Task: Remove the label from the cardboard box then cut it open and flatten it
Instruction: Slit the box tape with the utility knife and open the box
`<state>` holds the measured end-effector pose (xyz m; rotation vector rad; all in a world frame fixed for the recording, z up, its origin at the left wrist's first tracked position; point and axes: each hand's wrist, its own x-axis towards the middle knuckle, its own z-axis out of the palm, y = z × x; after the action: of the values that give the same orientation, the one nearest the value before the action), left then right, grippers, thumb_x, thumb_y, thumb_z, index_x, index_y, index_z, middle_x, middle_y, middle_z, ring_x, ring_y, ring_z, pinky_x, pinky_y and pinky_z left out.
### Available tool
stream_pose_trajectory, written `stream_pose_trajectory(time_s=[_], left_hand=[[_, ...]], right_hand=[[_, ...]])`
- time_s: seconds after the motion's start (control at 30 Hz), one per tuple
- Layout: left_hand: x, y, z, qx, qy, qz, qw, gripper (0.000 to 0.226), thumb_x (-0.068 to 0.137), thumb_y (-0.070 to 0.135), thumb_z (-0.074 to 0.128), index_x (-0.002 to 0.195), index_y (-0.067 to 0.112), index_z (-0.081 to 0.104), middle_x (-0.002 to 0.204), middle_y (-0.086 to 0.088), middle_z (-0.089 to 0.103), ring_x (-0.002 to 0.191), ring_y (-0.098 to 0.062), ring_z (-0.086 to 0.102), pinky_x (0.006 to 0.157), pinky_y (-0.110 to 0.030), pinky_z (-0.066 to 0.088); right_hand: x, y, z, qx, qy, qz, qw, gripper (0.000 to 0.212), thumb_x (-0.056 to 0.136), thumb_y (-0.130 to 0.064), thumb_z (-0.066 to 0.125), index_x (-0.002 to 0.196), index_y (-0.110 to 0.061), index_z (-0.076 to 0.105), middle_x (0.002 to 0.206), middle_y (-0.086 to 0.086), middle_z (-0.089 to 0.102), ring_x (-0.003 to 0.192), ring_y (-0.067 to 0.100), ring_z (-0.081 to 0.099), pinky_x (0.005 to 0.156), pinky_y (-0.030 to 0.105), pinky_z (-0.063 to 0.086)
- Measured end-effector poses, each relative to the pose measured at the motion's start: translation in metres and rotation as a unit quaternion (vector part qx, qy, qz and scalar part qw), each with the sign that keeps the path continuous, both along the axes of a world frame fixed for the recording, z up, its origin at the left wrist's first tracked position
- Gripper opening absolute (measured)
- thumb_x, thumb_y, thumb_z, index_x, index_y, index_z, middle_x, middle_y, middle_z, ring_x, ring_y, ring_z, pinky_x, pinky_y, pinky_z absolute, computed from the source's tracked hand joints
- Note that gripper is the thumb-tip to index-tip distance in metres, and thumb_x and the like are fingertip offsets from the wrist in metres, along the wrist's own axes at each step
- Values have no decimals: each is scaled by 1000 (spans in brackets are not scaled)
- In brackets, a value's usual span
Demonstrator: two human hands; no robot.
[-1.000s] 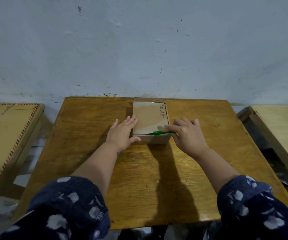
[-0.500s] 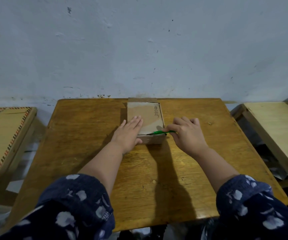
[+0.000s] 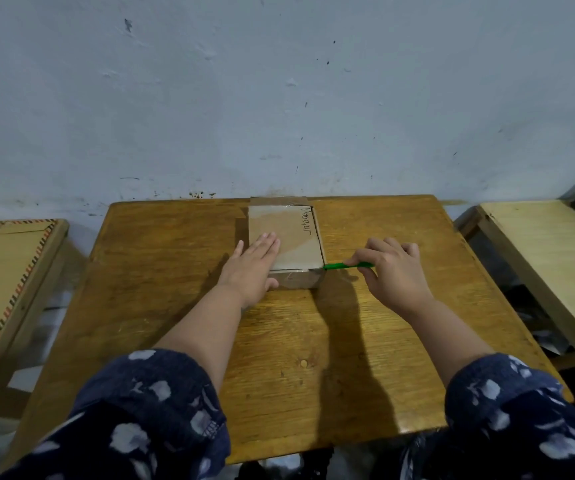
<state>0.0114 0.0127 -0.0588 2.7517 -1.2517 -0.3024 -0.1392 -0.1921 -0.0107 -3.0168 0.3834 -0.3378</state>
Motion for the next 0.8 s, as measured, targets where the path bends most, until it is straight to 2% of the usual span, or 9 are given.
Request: stream_pose_trajectory(time_s=[0.07,0.23,0.43,0.7,0.8], left_hand=[[-2,-2,1,-2,3,8,1000,86,93,35,55,152,17,-4,160,2,-10,146,-11,-9,120,-43,-1],[-6,-14,0,-13,-1,19,1000,90,90,60,46,153,17,-2,161,1,-8,147,-15,-8,119,-46,-2],[-8,-19,-3,-8,-6,18,1000,81,94,55,37,152,17,-4,160,0,-11,146,-15,-12,119,-44,-6],[-10,-18,-2,-7,-4,24,1000,80,95,53,37,152,17,-4,160,0,-12,146,-16,-13,119,-46,-5],[-10,-19,-3,-11,-3,25,1000,79,95,54,37,152,17,-4,160,-1,-11,146,-15,-13,119,-46,-5]], right_hand=[[-4,-4,-2,12,0,-4,1000,24,85,-17,66,97,-37,68,87,-11,54,84,18,50,73,34,24],[-3,-1,1,9,-2,-8,1000,23,85,-19,65,97,-38,69,89,-10,56,86,19,50,74,36,27],[-9,-5,-1,18,6,-15,1000,23,86,-18,64,99,-37,68,91,-10,54,88,19,49,77,36,27],[-12,-15,2,-3,17,-36,999,24,85,-17,65,98,-38,68,95,-10,57,92,20,51,82,39,30],[-17,-22,2,53,16,-57,997,23,87,-20,63,99,-39,66,92,-13,54,91,16,50,79,37,29]])
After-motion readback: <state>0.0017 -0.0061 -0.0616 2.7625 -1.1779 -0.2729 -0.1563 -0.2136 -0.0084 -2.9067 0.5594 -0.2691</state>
